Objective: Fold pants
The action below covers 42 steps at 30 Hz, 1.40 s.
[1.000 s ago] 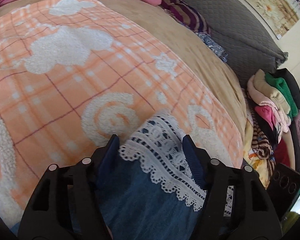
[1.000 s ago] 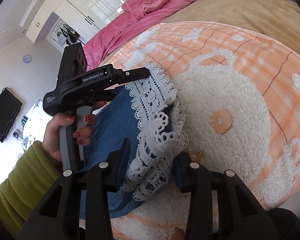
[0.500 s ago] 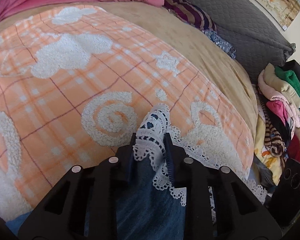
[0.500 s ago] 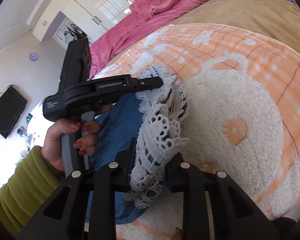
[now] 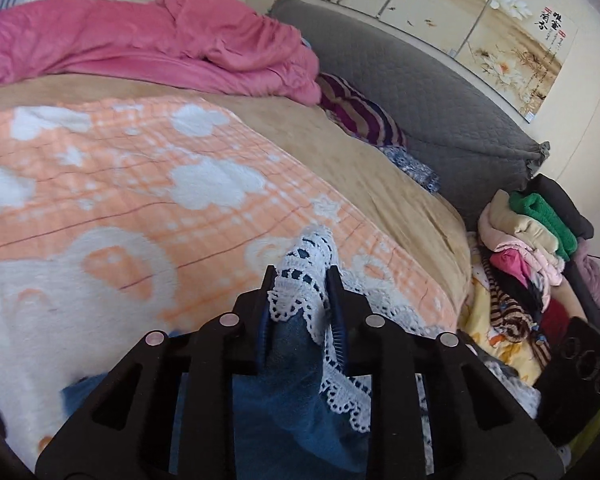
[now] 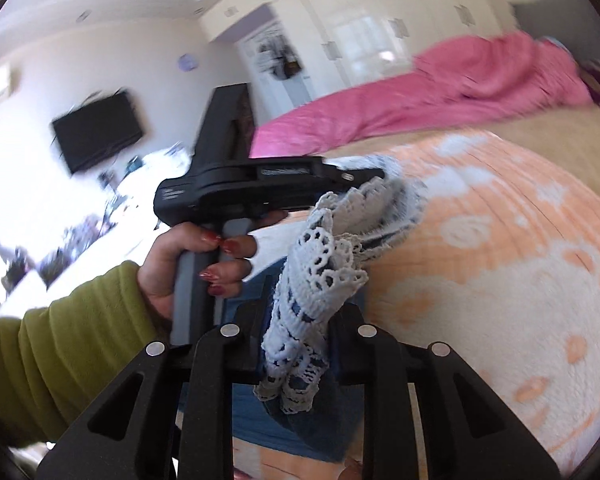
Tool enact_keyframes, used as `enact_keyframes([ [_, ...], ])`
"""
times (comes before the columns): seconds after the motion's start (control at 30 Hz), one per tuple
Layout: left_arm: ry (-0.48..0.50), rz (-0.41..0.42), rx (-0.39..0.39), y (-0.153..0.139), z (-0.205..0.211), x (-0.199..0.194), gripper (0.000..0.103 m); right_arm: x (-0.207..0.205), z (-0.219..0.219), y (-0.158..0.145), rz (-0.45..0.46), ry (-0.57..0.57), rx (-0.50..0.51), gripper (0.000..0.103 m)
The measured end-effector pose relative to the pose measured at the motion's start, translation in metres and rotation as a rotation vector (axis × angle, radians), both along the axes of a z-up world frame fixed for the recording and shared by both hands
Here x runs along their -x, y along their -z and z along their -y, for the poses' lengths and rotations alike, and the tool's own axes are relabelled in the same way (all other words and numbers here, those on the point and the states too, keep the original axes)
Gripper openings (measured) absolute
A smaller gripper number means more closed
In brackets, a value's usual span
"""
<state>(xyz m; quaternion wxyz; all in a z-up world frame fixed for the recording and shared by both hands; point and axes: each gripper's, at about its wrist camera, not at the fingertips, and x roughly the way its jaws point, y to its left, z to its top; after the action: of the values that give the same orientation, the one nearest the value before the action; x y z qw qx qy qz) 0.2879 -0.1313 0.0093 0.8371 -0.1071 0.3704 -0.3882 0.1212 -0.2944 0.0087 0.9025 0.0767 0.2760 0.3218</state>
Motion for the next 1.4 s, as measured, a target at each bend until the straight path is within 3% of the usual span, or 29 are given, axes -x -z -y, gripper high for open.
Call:
enact_keyframes([
  [0.07, -0.120, -0.024, -0.037, 0.006, -0.028, 0.006, 0.032, -0.001, -0.030, 0.009, -0.013, -0.064, 0.059, 0.021],
  [0.1, -0.214, -0.059, -0.077, 0.010, -0.043, 0.009, 0.049, -0.001, -0.040, 0.014, -0.024, -0.089, 0.084, 0.021],
  [0.13, -0.306, -0.097, -0.089, 0.015, -0.062, 0.013, 0.055, 0.002, -0.054, 0.023, -0.036, -0.124, 0.128, 0.021],
  [0.2, -0.365, -0.164, 0.033, 0.026, -0.098, 0.026, 0.060, 0.008, -0.073, 0.041, -0.039, -0.174, 0.218, 0.021],
  [0.23, -0.374, -0.184, 0.076, 0.029, -0.110, 0.032, 0.067, 0.009, -0.078, 0.047, -0.046, -0.186, 0.244, 0.023],
  [0.4, -0.390, -0.246, 0.163, 0.042, -0.136, 0.058, 0.080, 0.021, -0.094, 0.051, 0.018, -0.213, 0.293, 0.026],
  [0.57, -0.356, -0.280, 0.250, 0.052, -0.146, 0.060, 0.090, 0.022, -0.099, 0.059, 0.008, -0.307, 0.245, 0.052],
  [0.67, -0.340, -0.305, 0.245, 0.061, -0.146, 0.057, 0.090, 0.024, -0.091, 0.050, 0.031, -0.315, 0.203, 0.065],
  [0.77, -0.329, -0.314, 0.214, 0.067, -0.142, 0.058, 0.090, 0.017, -0.071, 0.036, -0.006, -0.269, 0.071, 0.075],
  [0.87, -0.365, -0.306, 0.186, 0.069, -0.139, 0.058, 0.085, -0.003, -0.048, 0.023, -0.030, -0.198, -0.020, 0.089],
  [0.97, -0.378, -0.311, 0.161, 0.072, -0.133, 0.054, 0.063, -0.038, -0.032, 0.009, -0.051, -0.074, 0.043, 0.093],
  [1.03, -0.390, -0.322, 0.127, 0.077, -0.129, 0.050, 0.035, -0.070, -0.029, 0.008, -0.110, -0.029, 0.104, 0.093],
  [1.1, -0.383, -0.321, 0.107, 0.079, -0.127, 0.048, 0.021, -0.102, -0.032, 0.015, -0.178, -0.005, 0.142, 0.093],
  [1.23, -0.371, -0.280, 0.100, 0.071, -0.131, 0.049, 0.016, -0.157, -0.034, 0.050, -0.336, 0.014, 0.142, 0.092],
  [1.3, -0.359, -0.229, 0.108, 0.059, -0.134, 0.051, 0.016, -0.175, -0.036, 0.064, -0.409, 0.022, 0.102, 0.073],
  [1.33, -0.353, -0.206, 0.103, 0.055, -0.134, 0.050, 0.016, -0.174, -0.036, 0.065, -0.415, 0.024, 0.096, 0.068],
  [1.4, -0.361, -0.188, 0.060, 0.054, -0.134, 0.048, 0.018, -0.168, -0.039, 0.067, -0.382, 0.032, 0.127, 0.068],
])
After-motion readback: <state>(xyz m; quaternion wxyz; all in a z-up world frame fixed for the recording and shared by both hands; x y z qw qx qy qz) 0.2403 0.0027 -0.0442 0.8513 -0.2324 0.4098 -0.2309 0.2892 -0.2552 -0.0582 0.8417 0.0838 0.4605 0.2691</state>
